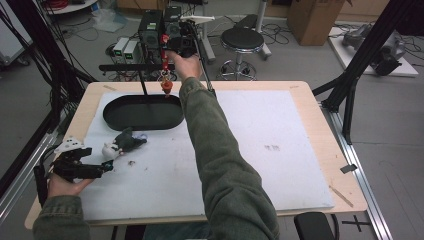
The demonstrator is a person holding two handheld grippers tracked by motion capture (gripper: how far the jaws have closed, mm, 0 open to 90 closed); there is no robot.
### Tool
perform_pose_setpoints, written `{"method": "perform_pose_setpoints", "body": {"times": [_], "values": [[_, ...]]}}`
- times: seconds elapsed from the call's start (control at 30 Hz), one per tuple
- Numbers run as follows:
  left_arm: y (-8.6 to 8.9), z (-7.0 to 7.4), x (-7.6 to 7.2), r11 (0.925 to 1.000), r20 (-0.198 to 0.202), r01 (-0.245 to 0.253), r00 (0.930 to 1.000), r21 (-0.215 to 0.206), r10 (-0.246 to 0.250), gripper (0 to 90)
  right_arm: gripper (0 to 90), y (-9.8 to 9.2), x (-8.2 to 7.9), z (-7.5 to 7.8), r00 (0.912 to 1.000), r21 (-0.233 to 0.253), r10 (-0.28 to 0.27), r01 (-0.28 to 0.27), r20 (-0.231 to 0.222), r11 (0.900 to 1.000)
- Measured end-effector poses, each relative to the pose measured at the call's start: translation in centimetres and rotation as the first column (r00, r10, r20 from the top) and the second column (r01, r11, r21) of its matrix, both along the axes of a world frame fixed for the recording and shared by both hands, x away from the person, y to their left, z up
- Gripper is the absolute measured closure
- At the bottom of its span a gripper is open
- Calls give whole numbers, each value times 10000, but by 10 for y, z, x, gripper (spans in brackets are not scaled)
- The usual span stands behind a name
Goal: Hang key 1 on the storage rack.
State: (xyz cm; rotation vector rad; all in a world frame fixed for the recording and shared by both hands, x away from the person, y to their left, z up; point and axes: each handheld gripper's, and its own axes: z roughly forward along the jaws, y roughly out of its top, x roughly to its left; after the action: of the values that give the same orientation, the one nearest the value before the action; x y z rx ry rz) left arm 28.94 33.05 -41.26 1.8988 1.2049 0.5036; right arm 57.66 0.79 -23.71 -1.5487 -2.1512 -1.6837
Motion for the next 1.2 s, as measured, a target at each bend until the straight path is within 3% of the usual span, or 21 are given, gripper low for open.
{"method": "perform_pose_setpoints", "body": {"times": [0.03,0.07,0.1,0.13,0.17,0.2,0.23,0.27,0.33,0.47,0.73,1.2], "values": [[0,0,0,10000,5,-1,10000,3,1,30,651,-1,1,-2,10000,60,-60,60,12,10000],[-1,0,0,10000,17,4,10000,11,-5,30,454,-1,1,-3,9999,-34,-120,120,21,9999],[-1,0,0,10000,-21,38,10000,30,-38,30,229,0,3,-6,9997,-571,69,-83,-232,9983],[-1,-1,0,10000,-31,44,10000,45,-44,30,229,0,3,-6,9997,-571,69,-83,-232,9983],[-1,-1,0,10000,-44,59,10000,50,-59,30,152,0,2,-6,9999,-874,-17,3,-151,9962],[-2,-1,0,10000,-31,66,10000,42,-66,30,82,-1,0,-8,9994,-1571,-147,197,326,9874],[-2,-1,0,9999,-40,93,9999,79,-92,30,82,-1,0,-8,9994,-1571,-147,197,326,9874],[-2,-1,0,9999,-42,86,10000,89,-86,30,5,-3,-1,-9,9985,-1820,-111,206,530,9831],[-2,0,0,9999,-29,62,10000,84,-61,30,7,-6,-2,-11,9975,-2344,128,40,701,9721],[-2,-1,0,9999,-38,69,10000,103,-69,30,7,-14,-7,-11,9922,-2663,554,-238,1115,9636],[-4,-1,1,9998,-49,54,10000,168,-53,30,7,-33,-22,-9,9757,-2954,1370,-819,1708,9519],[-5,-1,1,9996,-66,46,10000,261,-44,30,7,-65,-52,-12,9500,-3343,1884,-983,2489,9373]]}}
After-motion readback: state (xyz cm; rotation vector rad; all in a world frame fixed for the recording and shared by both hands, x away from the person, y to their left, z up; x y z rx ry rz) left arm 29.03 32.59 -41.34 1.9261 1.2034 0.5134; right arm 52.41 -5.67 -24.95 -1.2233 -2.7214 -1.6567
